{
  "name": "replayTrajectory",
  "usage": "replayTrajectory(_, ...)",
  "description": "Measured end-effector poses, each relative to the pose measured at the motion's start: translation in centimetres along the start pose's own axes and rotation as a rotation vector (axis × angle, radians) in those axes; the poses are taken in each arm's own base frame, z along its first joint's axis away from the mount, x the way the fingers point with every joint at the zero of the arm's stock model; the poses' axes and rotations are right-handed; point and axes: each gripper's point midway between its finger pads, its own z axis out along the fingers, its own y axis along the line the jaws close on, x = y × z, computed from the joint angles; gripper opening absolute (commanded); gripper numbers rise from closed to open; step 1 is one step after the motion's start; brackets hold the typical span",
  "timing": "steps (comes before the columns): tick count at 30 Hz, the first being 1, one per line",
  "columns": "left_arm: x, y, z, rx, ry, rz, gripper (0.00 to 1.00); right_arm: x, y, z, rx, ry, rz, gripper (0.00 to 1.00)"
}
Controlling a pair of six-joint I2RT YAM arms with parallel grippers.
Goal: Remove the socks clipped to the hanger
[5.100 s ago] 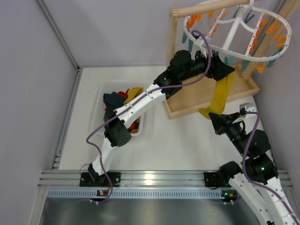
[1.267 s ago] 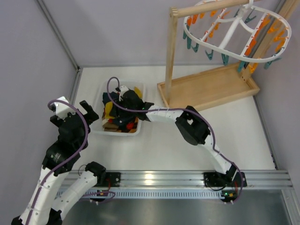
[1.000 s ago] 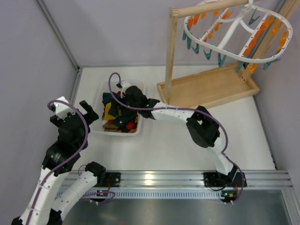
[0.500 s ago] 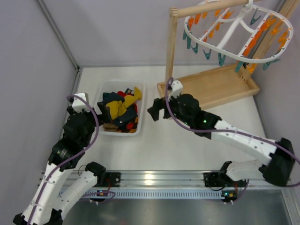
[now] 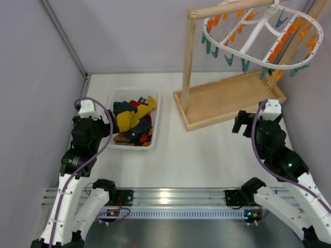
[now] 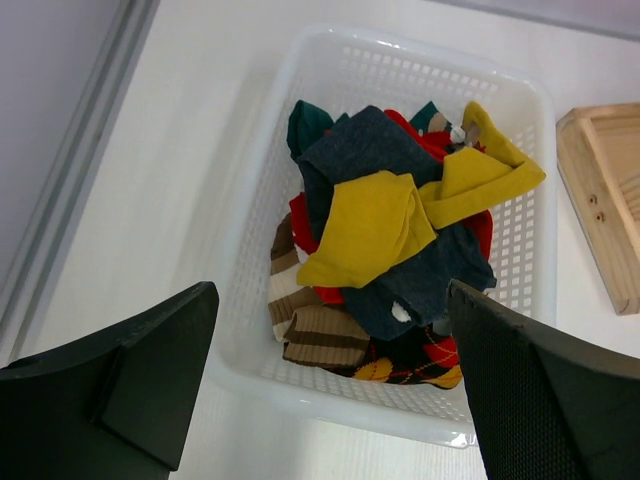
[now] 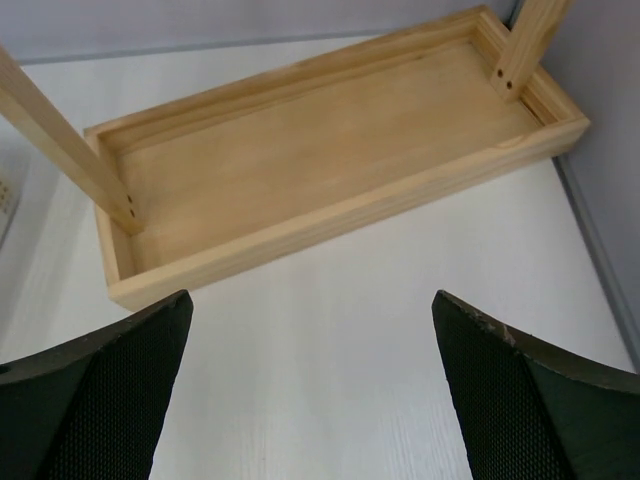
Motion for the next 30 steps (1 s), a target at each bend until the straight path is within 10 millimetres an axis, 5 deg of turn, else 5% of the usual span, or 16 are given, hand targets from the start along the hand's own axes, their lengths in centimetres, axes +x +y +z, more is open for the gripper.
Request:
replayTrajectory(16, 1.1, 0.5, -3.0, 0.056, -0.111, -0.042, 0.99, -3.2, -4.9, -6.9, 0.019, -0.149, 0.082, 1.00)
replayTrajectory(30, 0.7, 0.2, -3.7, 0.077, -0.142, -0.042, 0.99, -2.7, -6.3, -8.9, 0.009, -0.182, 0.079, 0.99)
